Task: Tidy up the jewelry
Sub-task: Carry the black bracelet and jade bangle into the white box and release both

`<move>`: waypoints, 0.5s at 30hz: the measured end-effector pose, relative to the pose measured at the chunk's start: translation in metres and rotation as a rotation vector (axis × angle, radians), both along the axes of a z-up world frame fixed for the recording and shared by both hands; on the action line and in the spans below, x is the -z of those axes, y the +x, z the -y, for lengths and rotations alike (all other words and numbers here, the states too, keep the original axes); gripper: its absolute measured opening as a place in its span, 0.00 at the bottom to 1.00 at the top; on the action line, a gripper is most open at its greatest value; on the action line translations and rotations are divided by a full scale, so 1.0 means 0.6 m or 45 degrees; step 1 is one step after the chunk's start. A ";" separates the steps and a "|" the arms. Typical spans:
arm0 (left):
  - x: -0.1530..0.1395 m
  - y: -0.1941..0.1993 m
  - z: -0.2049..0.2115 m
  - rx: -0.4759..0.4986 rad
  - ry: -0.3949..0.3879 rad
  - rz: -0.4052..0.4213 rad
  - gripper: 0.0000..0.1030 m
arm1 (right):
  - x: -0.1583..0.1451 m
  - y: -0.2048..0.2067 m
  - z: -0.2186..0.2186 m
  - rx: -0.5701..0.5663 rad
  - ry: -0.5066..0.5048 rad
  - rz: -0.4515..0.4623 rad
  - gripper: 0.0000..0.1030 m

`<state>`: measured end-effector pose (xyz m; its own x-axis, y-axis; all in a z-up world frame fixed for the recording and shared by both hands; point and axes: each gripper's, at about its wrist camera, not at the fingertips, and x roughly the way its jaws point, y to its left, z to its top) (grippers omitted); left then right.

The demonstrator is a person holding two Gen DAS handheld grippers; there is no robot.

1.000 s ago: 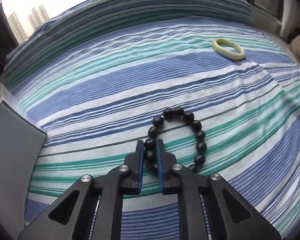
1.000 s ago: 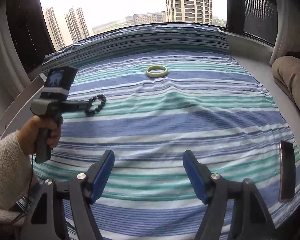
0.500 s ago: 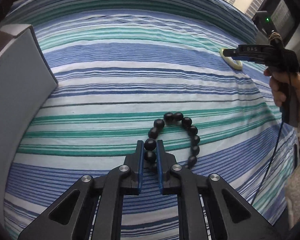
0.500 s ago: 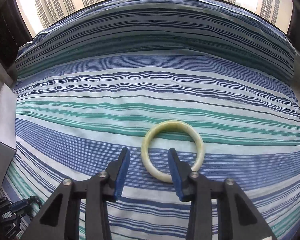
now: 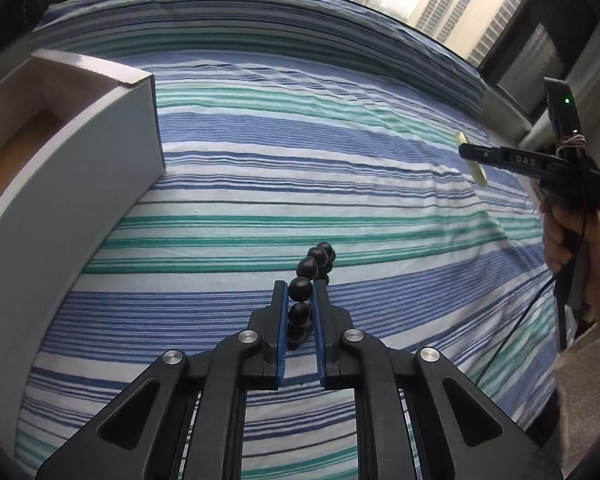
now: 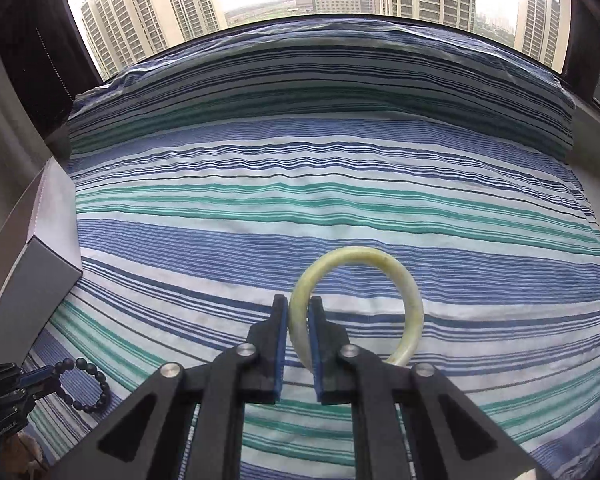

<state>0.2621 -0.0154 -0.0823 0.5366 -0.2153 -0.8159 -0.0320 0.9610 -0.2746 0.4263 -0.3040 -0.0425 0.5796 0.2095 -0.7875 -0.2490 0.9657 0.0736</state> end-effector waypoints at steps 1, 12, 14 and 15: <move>-0.008 -0.008 -0.001 0.002 -0.004 0.011 0.09 | -0.007 -0.020 -0.006 -0.020 0.011 0.013 0.10; -0.118 -0.111 -0.087 -0.049 -0.120 0.104 0.09 | -0.076 -0.178 -0.098 -0.211 0.096 0.079 0.10; -0.145 -0.135 -0.111 -0.069 -0.119 0.140 0.09 | -0.097 -0.196 -0.127 -0.255 0.126 0.097 0.10; -0.161 -0.147 -0.126 -0.082 -0.115 0.162 0.09 | -0.110 -0.202 -0.143 -0.282 0.137 0.112 0.10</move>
<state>0.1739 0.0600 0.0144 0.6496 -0.2464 -0.7192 -0.0521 0.9294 -0.3654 0.3051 -0.2183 0.0232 0.5755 0.4188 -0.7024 -0.4635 0.8747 0.1418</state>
